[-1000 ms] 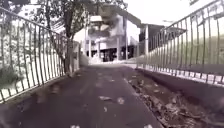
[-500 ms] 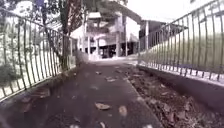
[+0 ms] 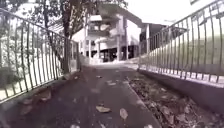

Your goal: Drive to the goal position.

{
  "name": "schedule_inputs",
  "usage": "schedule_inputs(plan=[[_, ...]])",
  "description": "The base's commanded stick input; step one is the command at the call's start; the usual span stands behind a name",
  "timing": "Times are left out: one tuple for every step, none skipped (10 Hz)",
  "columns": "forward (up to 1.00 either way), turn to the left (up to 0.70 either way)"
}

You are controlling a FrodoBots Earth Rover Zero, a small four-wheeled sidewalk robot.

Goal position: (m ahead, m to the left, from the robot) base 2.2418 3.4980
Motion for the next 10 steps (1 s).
schedule_inputs(plan=[[1.0,0.0],[1.0,0.0],[1.0,0.0],[1.0,0.0],[1.0,0.0],[1.0,0.0],[1.0,0.0],[1.0,0.0],[1.0,0.0],[1.0,0.0]])
